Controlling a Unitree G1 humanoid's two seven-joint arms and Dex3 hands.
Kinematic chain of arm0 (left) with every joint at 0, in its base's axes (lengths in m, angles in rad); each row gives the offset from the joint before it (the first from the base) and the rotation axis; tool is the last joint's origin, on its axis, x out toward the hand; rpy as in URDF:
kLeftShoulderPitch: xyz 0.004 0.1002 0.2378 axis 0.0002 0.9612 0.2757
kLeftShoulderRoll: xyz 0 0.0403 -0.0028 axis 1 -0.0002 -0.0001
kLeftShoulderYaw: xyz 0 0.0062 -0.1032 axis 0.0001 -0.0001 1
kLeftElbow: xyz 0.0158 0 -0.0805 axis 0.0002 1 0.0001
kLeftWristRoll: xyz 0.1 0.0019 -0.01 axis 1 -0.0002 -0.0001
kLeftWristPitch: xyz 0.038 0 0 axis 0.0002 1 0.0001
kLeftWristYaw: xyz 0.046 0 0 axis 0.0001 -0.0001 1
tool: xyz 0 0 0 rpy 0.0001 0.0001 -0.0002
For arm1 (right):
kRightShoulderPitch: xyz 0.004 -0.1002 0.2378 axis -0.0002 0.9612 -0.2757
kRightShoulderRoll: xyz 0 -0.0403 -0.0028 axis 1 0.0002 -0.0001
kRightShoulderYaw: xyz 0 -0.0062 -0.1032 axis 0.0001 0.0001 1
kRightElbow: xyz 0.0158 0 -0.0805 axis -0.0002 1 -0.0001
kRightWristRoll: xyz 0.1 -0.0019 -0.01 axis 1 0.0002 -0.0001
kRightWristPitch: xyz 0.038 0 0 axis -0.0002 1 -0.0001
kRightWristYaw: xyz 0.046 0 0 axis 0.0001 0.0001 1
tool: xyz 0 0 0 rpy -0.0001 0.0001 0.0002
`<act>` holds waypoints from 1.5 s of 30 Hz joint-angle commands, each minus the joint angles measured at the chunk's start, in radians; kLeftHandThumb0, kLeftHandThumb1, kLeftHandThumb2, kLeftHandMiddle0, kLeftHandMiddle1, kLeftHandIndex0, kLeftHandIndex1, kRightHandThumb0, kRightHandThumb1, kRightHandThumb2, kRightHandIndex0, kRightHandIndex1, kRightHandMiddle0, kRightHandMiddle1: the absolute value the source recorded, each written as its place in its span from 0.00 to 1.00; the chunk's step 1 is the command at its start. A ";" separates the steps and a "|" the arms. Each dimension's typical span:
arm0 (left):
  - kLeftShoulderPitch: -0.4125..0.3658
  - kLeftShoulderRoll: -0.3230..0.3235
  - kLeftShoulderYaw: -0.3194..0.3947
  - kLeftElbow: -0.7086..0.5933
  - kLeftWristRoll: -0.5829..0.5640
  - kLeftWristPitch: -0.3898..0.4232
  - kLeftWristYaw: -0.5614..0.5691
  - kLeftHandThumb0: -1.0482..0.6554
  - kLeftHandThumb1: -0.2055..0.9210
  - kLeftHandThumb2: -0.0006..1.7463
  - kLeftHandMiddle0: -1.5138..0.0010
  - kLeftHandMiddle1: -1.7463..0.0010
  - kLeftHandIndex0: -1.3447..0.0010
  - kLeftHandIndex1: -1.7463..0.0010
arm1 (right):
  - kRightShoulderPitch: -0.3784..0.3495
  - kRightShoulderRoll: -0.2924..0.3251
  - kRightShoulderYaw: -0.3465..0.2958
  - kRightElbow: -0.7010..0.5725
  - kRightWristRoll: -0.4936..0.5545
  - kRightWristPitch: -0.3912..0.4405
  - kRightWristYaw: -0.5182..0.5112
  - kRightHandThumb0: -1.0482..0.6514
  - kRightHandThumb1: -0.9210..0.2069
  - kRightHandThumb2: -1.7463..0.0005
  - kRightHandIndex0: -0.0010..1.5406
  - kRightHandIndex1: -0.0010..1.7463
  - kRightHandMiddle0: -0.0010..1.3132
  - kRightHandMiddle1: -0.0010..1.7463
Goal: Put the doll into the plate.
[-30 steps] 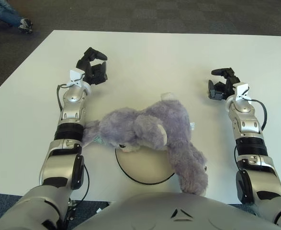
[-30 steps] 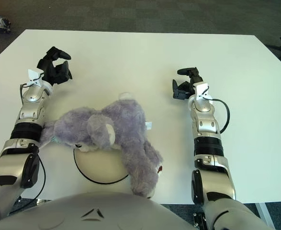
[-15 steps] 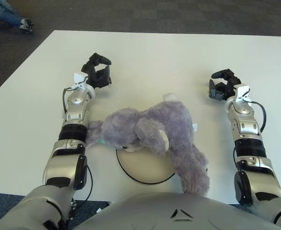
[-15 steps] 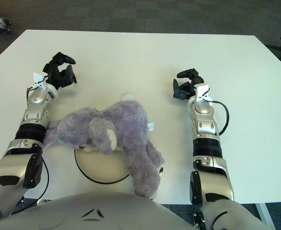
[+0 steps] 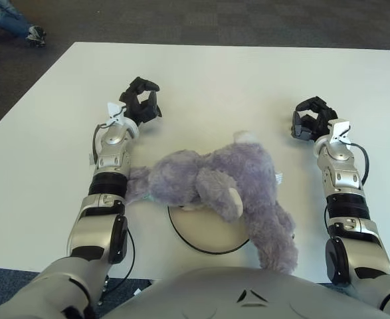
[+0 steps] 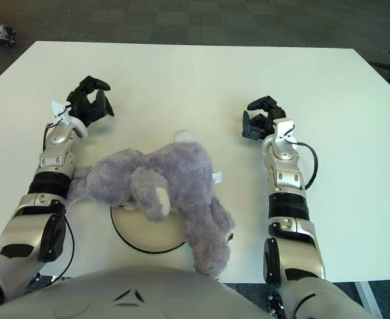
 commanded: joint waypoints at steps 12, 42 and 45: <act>0.006 -0.024 0.022 0.036 -0.024 0.004 -0.026 0.38 0.73 0.54 0.39 0.00 0.72 0.00 | 0.000 0.009 -0.013 0.066 0.037 -0.056 0.010 0.61 0.71 0.17 0.59 0.82 0.40 1.00; -0.002 -0.041 0.040 0.079 -0.043 -0.017 -0.042 0.38 0.71 0.55 0.35 0.00 0.71 0.00 | -0.015 0.066 -0.069 0.137 0.112 -0.202 -0.011 0.61 0.88 0.00 0.58 0.99 0.52 1.00; 0.001 -0.042 0.039 0.075 -0.044 -0.018 -0.043 0.38 0.71 0.55 0.35 0.00 0.71 0.00 | -0.013 0.065 -0.067 0.136 0.112 -0.204 -0.009 0.61 0.88 0.00 0.58 0.98 0.53 1.00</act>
